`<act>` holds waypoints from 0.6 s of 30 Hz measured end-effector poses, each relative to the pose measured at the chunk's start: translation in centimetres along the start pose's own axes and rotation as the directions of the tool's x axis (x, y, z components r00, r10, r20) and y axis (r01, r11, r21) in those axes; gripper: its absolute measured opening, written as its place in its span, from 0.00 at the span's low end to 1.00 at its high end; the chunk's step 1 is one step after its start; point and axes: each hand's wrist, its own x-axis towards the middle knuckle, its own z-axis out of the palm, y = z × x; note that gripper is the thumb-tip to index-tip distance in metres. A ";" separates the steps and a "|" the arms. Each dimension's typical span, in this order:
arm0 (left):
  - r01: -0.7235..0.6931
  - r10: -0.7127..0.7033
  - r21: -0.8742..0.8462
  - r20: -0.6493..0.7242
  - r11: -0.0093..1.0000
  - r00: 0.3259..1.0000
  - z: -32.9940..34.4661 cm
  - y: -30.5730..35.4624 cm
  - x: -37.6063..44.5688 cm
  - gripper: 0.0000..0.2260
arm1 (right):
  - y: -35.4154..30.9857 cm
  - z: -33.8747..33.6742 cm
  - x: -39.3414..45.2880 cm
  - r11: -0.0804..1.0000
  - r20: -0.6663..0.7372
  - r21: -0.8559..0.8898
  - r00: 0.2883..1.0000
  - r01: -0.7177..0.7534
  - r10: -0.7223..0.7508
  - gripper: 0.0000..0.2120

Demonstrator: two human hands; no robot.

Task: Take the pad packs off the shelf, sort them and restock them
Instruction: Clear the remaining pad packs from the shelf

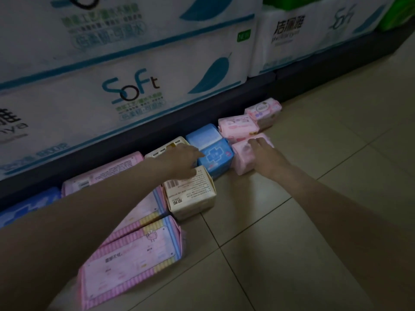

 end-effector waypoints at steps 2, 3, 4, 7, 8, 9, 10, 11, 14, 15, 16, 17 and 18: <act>0.008 -0.004 0.047 -0.097 0.999 0.995 -0.8 -0.9 -1.5 0.23 | -0.5 -1.4 -0.6 0.996 -0.032 0.075 0.999 -0.042 0.044 0.27; 0.006 0.004 0.074 -0.138 0.997 0.990 -1.4 -1.5 -2.5 0.23 | -1.2 -2.3 -0.9 0.992 -0.060 0.115 0.997 -0.046 0.053 0.25; 0.011 0.008 0.103 -0.178 0.995 0.984 -2.0 -2.3 -3.6 0.23 | -2.1 -3.3 -1.1 0.988 -0.099 0.153 0.994 -0.027 0.042 0.23; 0.057 -0.018 0.126 -0.296 0.990 0.955 -4.0 -4.5 -7.4 0.22 | -6.3 -6.5 -1.6 0.969 -0.230 0.229 0.972 0.094 -0.040 0.20; 0.082 -0.038 0.115 -0.341 0.990 0.939 -4.6 -5.2 -8.9 0.22 | -8.0 -7.6 -1.8 0.957 -0.283 0.249 0.956 0.146 -0.072 0.18; 0.077 -0.020 0.118 -0.424 0.990 0.905 -5.4 -5.9 -10.7 0.20 | -10.0 -8.7 -1.9 0.939 -0.348 0.273 0.932 0.208 -0.105 0.17; 0.051 0.029 0.140 -0.518 0.989 0.855 -6.1 -6.6 -12.5 0.19 | -12.1 -9.9 -2.2 0.913 -0.421 0.296 0.896 0.280 -0.138 0.16; 0.036 0.063 0.157 -0.582 0.987 0.811 -6.9 -7.5 -14.5 0.18 | -14.5 -11.2 -2.6 0.880 -0.499 0.310 0.850 0.359 -0.171 0.15; 0.085 0.111 0.233 -0.715 0.969 0.691 -9.4 -11.1 -20.5 0.19 | -21.9 -15.4 -4.5 0.761 -0.708 0.249 0.649 0.599 -0.279 0.14; 0.120 0.100 0.229 -0.758 0.966 0.644 -10.5 -12.1 -22.5 0.18 | -24.3 -16.8 -5.3 0.718 -0.762 0.203 0.568 0.666 -0.311 0.14; 0.157 0.081 0.212 -0.804 0.964 0.589 -11.7 -13.2 -24.7 0.17 | -26.7 -18.2 -6.1 0.679 -0.805 0.148 0.486 0.719 -0.340 0.14; 0.205 0.053 0.186 -0.850 0.961 0.524 -12.8 -14.5 -26.8 0.16 | -29.0 -19.7 -6.9 0.645 -0.834 0.090 0.412 0.759 -0.368 0.14; 0.261 0.016 0.151 -0.890 0.954 0.456 -14.0 -15.8 -29.1 0.15 | -31.2 -21.1 -7.6 0.615 -0.853 0.030 0.341 0.788 -0.395 0.14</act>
